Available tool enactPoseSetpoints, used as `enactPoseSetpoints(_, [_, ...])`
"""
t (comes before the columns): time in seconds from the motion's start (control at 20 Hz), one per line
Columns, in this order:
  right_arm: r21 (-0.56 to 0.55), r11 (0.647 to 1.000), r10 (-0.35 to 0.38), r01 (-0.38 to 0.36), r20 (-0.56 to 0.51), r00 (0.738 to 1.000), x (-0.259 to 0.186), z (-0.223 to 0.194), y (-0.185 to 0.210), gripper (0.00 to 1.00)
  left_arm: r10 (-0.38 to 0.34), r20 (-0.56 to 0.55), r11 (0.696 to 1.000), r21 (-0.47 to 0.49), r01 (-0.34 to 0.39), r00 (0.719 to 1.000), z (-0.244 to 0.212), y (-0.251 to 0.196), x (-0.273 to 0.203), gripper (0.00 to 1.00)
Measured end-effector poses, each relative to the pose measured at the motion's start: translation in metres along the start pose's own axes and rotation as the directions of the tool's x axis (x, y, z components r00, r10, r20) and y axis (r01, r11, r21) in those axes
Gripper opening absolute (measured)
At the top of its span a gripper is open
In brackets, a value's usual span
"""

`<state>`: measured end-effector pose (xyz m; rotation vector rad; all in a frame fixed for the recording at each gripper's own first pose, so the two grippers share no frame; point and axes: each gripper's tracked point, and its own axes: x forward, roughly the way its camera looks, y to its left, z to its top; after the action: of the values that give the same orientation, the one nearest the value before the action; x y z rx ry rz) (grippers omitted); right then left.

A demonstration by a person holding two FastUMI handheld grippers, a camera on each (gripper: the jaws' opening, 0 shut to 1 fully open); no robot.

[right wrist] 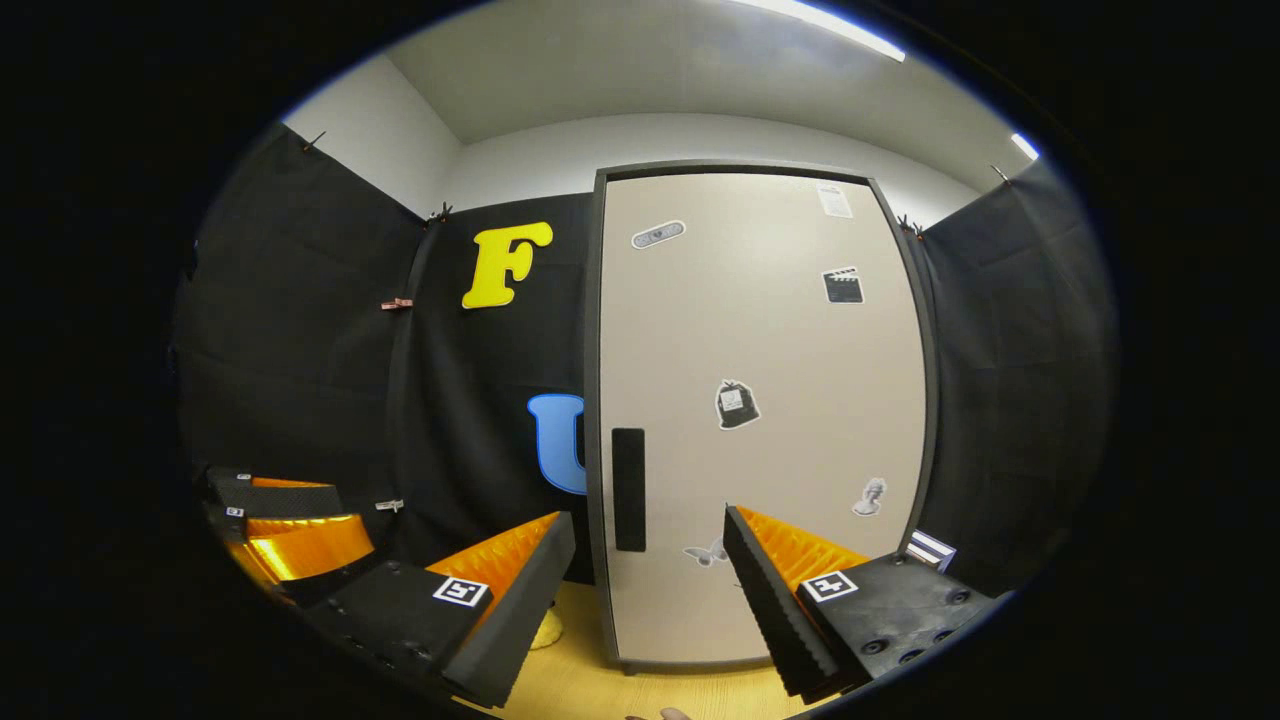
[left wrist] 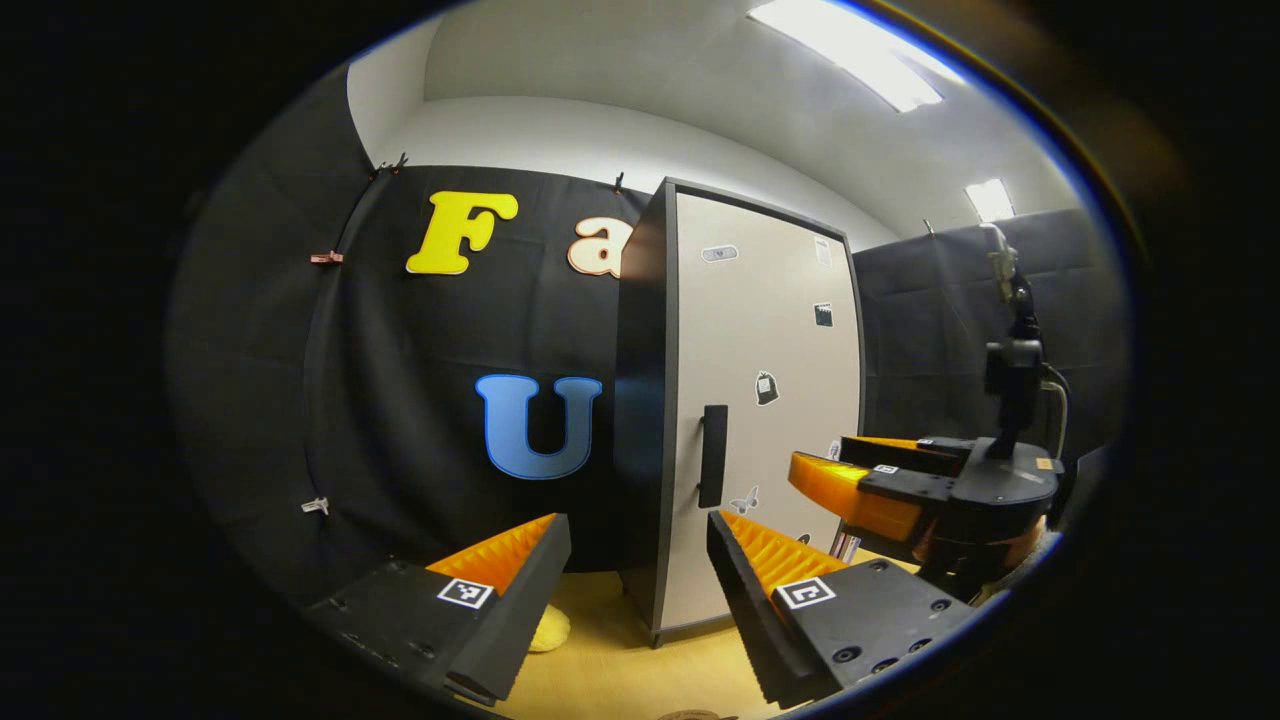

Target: Open the cabinet door with the right hand, grasp the bottle in the cabinet with the left hand and place it on the coaster, then close the cabinet door with the right hand.

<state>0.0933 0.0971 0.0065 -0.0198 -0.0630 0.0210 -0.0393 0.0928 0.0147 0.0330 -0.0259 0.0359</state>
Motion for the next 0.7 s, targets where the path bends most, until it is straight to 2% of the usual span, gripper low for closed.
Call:
enactPoseSetpoints(0.15, [-0.005, 1.0, -0.009, 0.009, -0.001, 1.0, 0.026, -0.006, 0.006, 0.97, -0.001, -0.001, 1.0, 0.007, 0.001, 1.0, 0.001, 0.007, -0.004, 0.87])
enactPoseSetpoints(0.3, [-0.001, 1.0, -0.026, 0.026, -0.017, 1.0, 0.049, -0.015, 0.007, 0.97, 0.028, 0.016, 0.999, 0.023, -0.028, 0.999, 0.006, 0.021, -0.008, 0.87])
enactPoseSetpoints(0.7, [-0.006, 0.998, -0.062, 0.062, -0.015, 0.998, 0.098, -0.023, 0.006, 0.97, 0.014, 0.009, 1.0, -0.023, -0.014, 1.0, 0.005, 0.028, -0.012, 0.87])
